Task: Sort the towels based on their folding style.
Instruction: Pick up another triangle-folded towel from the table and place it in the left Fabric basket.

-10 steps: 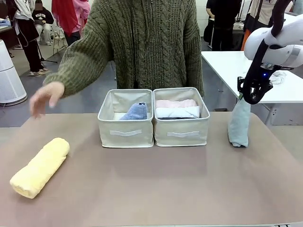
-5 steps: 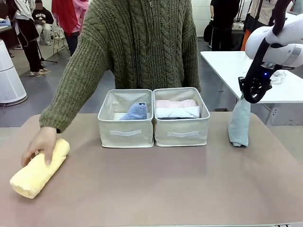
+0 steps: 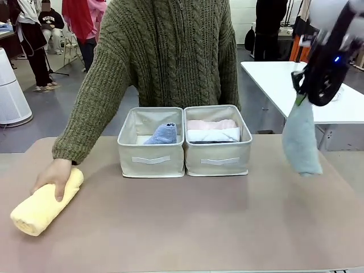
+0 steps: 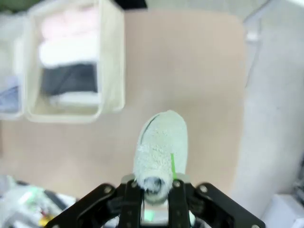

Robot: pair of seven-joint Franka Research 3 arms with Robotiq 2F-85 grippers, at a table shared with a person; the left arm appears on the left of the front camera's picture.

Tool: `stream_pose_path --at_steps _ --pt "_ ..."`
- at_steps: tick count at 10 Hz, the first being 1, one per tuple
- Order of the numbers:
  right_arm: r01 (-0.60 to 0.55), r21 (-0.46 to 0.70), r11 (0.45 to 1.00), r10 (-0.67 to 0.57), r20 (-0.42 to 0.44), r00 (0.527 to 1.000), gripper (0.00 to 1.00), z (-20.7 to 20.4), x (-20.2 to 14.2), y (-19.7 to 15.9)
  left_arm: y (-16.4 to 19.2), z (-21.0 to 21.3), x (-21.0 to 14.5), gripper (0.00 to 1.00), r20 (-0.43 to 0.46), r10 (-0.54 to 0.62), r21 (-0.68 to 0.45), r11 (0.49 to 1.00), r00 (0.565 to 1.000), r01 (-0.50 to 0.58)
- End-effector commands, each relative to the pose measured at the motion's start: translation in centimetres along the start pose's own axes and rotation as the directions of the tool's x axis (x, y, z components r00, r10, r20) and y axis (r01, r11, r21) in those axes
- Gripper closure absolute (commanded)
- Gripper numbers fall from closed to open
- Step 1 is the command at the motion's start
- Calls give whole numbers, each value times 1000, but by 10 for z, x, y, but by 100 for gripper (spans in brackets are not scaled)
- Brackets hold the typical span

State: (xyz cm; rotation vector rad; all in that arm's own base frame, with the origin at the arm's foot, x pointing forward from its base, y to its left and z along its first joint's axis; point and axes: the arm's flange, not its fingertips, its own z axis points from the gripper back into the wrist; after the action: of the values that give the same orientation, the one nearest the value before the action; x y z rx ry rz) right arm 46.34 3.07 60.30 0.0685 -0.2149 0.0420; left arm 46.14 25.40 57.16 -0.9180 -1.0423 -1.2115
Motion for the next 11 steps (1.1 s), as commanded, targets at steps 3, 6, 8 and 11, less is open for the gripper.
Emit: stream_pose_path --at_steps 3,6,8,11 --pt "-190 -102 977 203 139 969 100 70 -103 37 -3 -1 0 0 -2 1 11 1000 1000 -1" --pt "-315 -35 948 317 140 938 100 59 -97 71 -3 -1 0 0 -2 1 11 1000 1000 -1" --pt "-390 51 920 381 129 916 100 31 -66 117 -3 -1 0 0 -2 1 11 1000 1000 -1" --pt "-384 79 920 368 159 916 100 12 -34 151 -3 -1 0 0 -2 1 11 1000 1000 -1"
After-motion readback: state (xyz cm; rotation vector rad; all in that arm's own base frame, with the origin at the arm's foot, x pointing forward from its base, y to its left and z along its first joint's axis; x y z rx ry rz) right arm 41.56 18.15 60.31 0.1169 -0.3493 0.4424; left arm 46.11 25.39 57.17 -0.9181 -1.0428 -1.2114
